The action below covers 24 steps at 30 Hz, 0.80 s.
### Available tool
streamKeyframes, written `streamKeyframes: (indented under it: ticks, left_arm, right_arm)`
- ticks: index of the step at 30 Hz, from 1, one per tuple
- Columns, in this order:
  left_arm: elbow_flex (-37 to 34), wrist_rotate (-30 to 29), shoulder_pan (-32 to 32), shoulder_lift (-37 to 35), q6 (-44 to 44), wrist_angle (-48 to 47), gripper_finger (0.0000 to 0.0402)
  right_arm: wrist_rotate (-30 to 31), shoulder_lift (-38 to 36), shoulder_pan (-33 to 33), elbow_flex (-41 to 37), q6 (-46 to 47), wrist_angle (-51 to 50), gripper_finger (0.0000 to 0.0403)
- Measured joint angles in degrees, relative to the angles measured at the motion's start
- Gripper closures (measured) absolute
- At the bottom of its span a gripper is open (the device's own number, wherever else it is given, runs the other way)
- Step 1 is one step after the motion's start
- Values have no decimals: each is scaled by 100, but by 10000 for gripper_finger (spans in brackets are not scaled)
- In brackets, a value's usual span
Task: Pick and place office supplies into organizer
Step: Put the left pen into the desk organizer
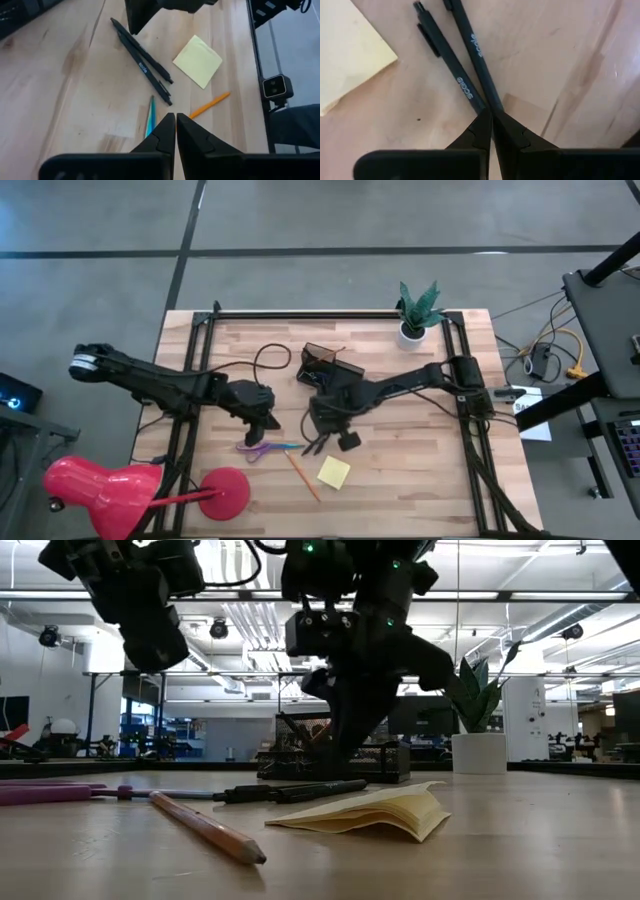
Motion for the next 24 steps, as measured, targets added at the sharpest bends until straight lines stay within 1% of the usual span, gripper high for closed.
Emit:
streamKeyframes:
  ticks: [8, 12, 17, 22, 24]
  left_arm:
    - [4, -78, 0, 48, -14, 255, 401]
    - [-33, -123, 0, 145, -135, 481, 401]
    - [-32, -131, 0, 314, -151, 504, 401]
    - [2, -130, 0, 530, -151, 569, 402]
    - [-14, -131, 0, 613, -155, 732, 402]
  right_arm:
    - [30, 48, -8, -77, -2, 165, 394]
    - [28, 165, -4, -97, 4, 235, 394]
    - [49, 190, -14, -105, -2, 242, 394]
    - [329, 151, -17, -95, 15, 178, 394]
    - [339, 105, -23, -93, 15, 181, 394]
